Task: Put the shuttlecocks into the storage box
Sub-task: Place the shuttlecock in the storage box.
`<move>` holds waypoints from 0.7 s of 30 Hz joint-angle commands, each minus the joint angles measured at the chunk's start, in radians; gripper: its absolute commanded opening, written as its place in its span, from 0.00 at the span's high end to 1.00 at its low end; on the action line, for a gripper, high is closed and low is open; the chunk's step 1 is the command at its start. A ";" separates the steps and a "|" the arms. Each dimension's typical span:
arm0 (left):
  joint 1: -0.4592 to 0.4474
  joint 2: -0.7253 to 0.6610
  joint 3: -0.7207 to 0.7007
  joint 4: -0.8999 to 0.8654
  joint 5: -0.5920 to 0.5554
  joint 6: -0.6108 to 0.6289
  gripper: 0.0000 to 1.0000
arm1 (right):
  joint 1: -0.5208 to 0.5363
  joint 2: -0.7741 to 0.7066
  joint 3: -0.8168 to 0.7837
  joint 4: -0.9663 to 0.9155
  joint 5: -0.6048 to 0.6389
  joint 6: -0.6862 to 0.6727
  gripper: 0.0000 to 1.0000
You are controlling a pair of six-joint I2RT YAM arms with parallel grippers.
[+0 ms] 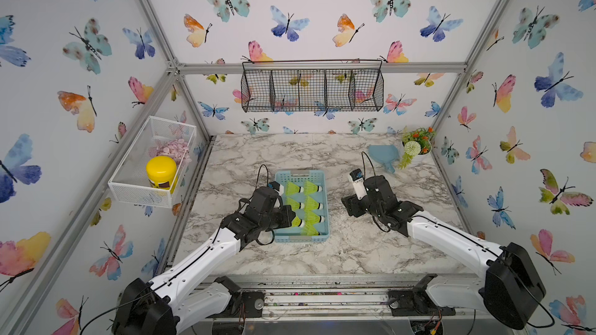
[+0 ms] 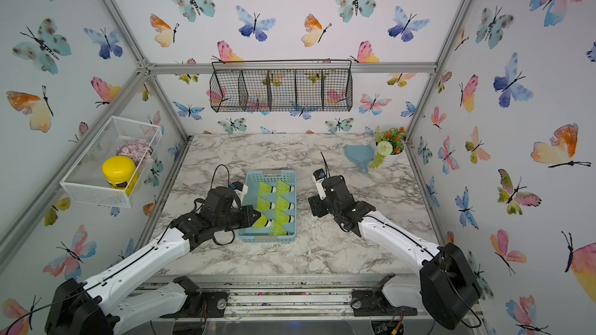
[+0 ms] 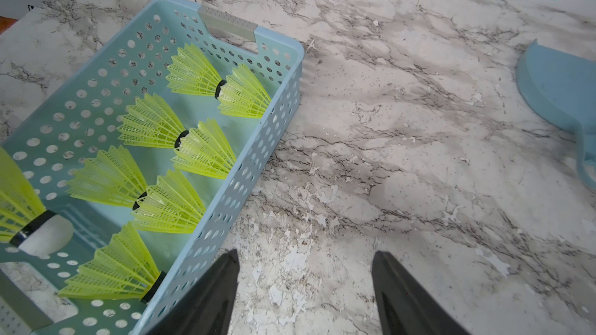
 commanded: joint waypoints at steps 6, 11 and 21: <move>-0.006 0.029 -0.019 0.019 -0.029 -0.024 1.00 | -0.003 0.013 -0.017 0.025 -0.006 0.008 0.28; -0.008 0.036 -0.037 0.020 -0.026 -0.041 1.00 | -0.003 0.014 -0.025 0.027 -0.004 0.008 0.28; -0.011 0.062 -0.077 0.055 0.010 -0.063 1.00 | -0.003 0.029 -0.031 0.035 -0.003 0.006 0.28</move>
